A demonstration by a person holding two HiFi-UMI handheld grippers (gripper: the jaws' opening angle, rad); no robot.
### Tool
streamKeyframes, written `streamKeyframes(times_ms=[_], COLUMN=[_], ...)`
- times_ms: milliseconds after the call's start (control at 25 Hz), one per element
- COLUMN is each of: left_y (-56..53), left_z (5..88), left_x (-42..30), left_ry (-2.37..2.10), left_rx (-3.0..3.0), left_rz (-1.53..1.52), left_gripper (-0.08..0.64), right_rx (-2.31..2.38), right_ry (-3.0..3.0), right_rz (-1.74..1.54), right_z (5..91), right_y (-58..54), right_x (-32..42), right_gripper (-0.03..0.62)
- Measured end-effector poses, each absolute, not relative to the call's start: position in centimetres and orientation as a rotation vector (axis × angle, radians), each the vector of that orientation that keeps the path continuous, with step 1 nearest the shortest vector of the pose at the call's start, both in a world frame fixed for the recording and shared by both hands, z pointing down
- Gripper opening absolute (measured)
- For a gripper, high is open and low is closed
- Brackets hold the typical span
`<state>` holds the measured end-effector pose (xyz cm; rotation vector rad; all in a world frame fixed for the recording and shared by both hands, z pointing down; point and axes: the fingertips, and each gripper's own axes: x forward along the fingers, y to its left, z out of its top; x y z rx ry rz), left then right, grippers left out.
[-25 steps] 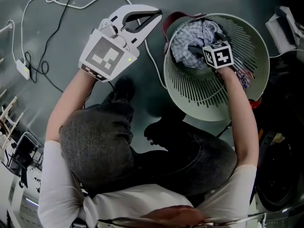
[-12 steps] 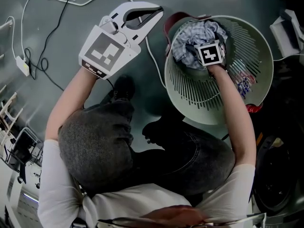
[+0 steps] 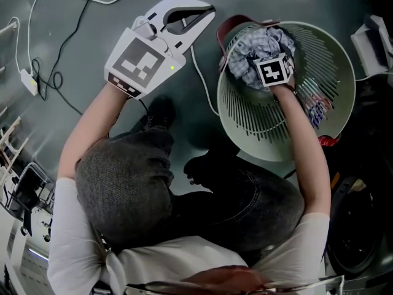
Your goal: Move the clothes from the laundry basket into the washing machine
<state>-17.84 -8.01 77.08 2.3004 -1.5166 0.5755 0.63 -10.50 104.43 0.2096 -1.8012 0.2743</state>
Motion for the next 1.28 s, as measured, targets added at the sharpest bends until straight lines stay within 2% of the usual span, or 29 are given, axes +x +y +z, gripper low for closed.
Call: streamKeyframes(times_ms=[240, 440, 960, 1280], left_y=[-8.0, -8.0, -9.2, -10.1], left_z=[76.6, 76.1, 74.6, 73.6], left_x=[-17.6, -17.8, -18.3, -17.8], left_ry=[-1.515, -1.515, -1.531, -1.52], left_rx=[2.312, 2.319, 2.331, 2.355], left_rz=[0.566, 0.57, 0.519, 0.515], left_gripper=[0.006, 0.005, 0.005, 0.006], right_rx=[0.174, 0.11, 0.075, 0.1], right_ry=[-1.779, -1.758, -1.841, -1.932], right_rz=[0.283, 0.316, 0.267, 0.289], right_z=[103.6, 102.4, 98.2, 94.9], right_y=[-10.3, -9.6, -10.2, -10.6], right_x=[1.6, 2.1, 2.8, 2.0], right_gripper=[0.287, 0.198, 0.143, 0.135])
